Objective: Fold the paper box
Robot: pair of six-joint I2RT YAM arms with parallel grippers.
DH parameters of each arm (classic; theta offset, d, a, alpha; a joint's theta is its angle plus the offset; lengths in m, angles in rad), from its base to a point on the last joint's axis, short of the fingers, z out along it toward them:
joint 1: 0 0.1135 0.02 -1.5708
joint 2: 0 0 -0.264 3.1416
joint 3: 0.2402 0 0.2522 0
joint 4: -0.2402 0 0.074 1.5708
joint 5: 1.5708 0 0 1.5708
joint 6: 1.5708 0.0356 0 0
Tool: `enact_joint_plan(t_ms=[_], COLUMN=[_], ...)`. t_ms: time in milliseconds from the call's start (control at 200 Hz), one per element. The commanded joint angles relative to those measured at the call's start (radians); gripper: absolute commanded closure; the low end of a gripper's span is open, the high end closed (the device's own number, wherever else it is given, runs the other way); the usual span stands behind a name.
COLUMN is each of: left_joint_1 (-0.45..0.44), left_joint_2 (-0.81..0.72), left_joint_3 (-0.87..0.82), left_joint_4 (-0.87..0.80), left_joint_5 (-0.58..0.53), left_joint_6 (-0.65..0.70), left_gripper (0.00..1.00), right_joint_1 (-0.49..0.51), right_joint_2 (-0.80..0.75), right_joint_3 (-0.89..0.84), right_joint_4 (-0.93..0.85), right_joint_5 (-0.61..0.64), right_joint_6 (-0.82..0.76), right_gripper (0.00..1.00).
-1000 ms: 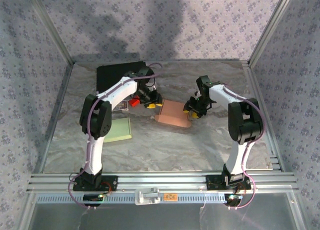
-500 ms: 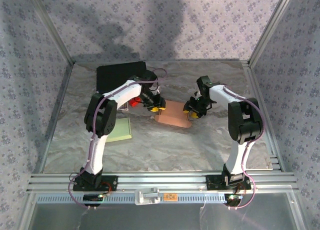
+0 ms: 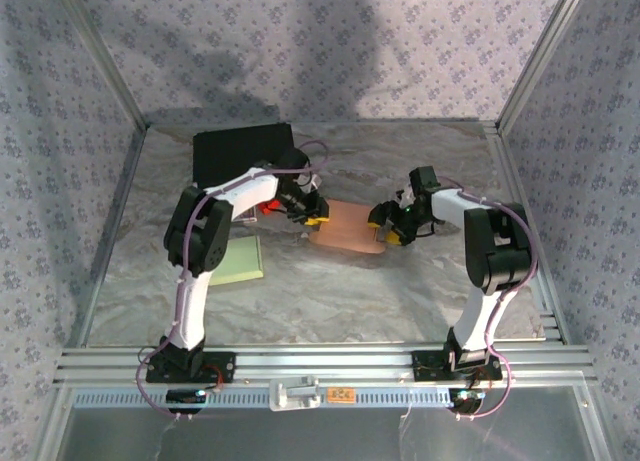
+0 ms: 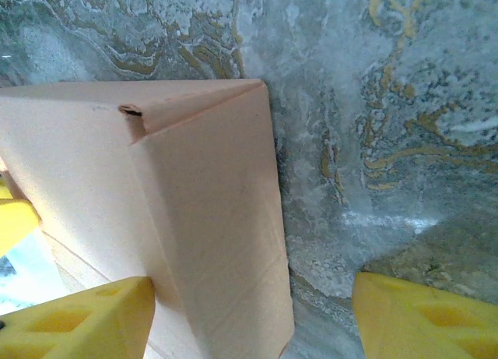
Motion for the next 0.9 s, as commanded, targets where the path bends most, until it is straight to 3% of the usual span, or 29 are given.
enact_joint_plan(t_ms=[0,425,715,894], left_joint_1=[0.01,0.038,0.066,0.076], left_joint_2=[-0.006,-0.045,-0.063,-0.069], left_joint_3=[-0.064,-0.169,-0.225,-0.253], left_joint_4=[0.035,0.073,0.073,0.085], left_joint_5=[-0.017,-0.03,-0.047,-0.053], left_joint_6=[-0.025,-0.031,-0.028,-0.031], left_gripper=[0.77,0.84,0.85,0.86], right_joint_1=[-0.003,-0.012,-0.012,-0.009], right_joint_2=[-0.014,0.01,0.045,0.06], right_joint_3=[-0.046,-0.077,-0.005,0.009], right_joint_4=[0.141,0.322,0.175,0.189], right_joint_5=[-0.069,-0.26,-0.287,-0.31], right_joint_6=[0.04,0.107,-0.031,-0.045], right_gripper=[0.28,0.22,0.22,0.23])
